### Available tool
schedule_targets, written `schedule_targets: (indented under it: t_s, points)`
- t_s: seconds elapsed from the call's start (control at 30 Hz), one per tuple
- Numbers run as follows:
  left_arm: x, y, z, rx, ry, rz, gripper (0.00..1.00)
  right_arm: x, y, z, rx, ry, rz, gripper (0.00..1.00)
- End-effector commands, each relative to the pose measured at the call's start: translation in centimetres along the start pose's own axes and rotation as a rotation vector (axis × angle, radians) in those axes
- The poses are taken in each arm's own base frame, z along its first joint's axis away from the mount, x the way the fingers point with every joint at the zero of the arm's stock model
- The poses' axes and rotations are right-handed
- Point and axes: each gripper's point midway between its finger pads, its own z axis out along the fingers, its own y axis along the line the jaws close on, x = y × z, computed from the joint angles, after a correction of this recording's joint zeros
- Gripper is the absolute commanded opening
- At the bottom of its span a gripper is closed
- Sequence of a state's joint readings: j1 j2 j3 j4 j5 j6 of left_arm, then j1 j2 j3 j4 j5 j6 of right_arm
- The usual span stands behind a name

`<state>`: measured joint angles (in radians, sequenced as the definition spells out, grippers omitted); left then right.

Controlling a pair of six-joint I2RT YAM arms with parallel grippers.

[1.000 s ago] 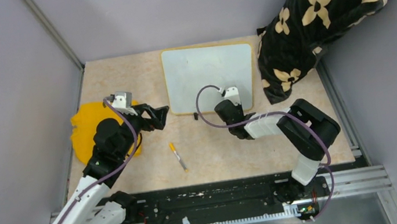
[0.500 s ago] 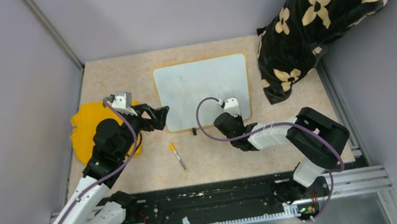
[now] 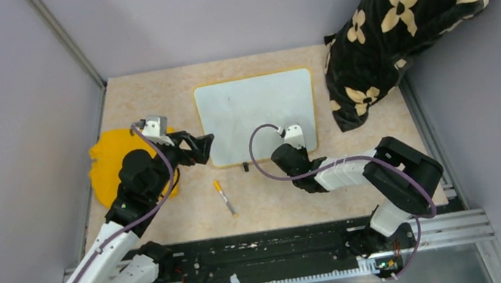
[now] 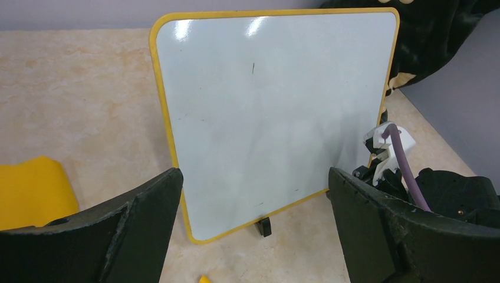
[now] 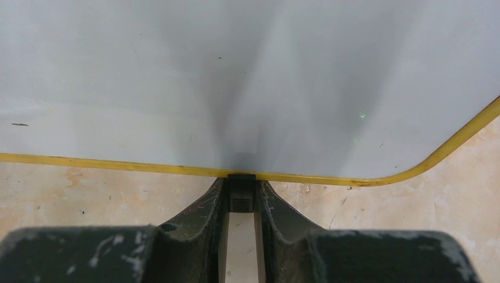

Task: Write a sentence on the whiteboard
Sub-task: Move the whiteboard stand to the center of the board.

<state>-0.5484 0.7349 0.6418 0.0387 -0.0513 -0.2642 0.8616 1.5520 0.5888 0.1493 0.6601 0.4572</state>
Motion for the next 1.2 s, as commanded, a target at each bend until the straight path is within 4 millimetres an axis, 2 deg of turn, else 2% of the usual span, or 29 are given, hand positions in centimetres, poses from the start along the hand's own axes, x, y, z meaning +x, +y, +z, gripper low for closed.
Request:
schedule_targets:
  t_s: [0.0,0.03,0.27,0.9,1.17]
  points:
    - [-0.4,-0.3,0.1,0.015,-0.023,0.005,0.99,0.4,0.1,-0.5,-0.013,0.010,-0.004,0.00]
    - [-0.4,-0.3,0.1,0.014,-0.023,0.005,0.99,0.5,0.1,-0.5,-0.014,0.012,0.000,0.00]
    - [-0.4,-0.3,0.1,0.016,-0.023,0.005,0.99,0.7,-0.1,-0.8,-0.019,0.013,0.018,0.18]
    - [-0.4,-0.3,0.1,0.014,-0.021,0.007,0.99,1.3,-0.6,-1.1,-0.018,0.019,0.022,0.47]
    - [-0.3,-0.3,0.1,0.015,-0.021,0.007,0.99,1.7,-0.9,-1.8,-0.048,0.016,0.037,0.61]
